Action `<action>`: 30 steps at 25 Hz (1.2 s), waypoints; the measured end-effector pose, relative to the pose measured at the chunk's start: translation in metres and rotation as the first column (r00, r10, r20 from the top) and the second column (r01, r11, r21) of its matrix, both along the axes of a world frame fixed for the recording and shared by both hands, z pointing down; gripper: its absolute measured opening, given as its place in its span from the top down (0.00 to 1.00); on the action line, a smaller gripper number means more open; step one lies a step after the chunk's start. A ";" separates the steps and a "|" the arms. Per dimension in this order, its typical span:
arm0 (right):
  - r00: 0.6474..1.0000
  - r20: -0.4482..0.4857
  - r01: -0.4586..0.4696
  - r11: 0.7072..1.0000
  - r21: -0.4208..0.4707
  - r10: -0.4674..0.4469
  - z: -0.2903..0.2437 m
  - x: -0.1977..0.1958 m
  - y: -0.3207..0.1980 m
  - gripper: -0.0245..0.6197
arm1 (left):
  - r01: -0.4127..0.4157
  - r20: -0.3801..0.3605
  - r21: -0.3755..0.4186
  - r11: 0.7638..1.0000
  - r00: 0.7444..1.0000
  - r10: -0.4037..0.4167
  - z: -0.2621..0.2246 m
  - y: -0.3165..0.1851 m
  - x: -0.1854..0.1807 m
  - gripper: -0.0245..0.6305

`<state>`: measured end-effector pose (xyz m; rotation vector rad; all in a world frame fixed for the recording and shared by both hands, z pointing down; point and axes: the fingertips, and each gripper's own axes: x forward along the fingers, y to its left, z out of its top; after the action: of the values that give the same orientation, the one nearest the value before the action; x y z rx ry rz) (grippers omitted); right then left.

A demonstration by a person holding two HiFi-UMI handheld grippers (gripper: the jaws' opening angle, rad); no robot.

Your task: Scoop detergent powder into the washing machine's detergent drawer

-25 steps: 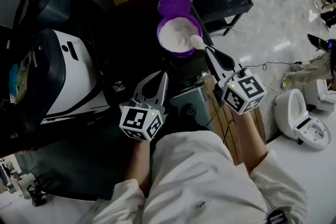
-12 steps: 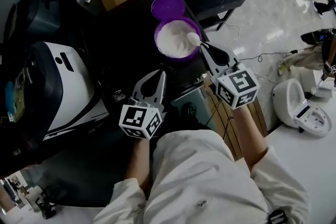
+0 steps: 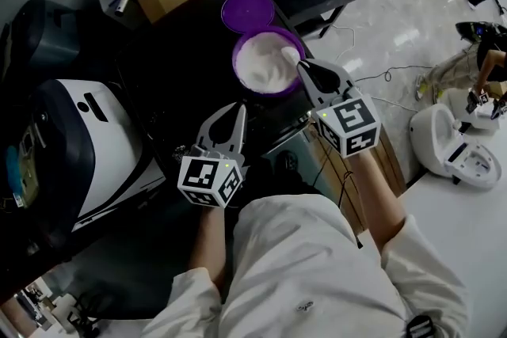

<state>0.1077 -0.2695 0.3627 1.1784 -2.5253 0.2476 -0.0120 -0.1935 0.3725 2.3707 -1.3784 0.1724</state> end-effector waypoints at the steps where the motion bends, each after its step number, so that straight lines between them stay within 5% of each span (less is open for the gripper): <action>1: 1.000 -0.014 -0.003 1.000 -0.002 0.003 0.002 -0.001 -0.001 0.94 | -0.004 0.000 -0.003 1.000 1.000 0.004 0.001 -0.002 -0.001 0.93; 30: 0.946 -0.324 0.012 0.998 -0.055 -0.029 0.042 -0.019 -0.022 0.94 | -0.053 -0.003 -0.047 0.997 0.999 0.053 0.022 -0.022 -0.007 0.93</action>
<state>0.0884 -0.2915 0.4045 1.0732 -2.2293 0.1024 -0.0193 -0.2158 0.3946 2.3692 -1.2977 0.2155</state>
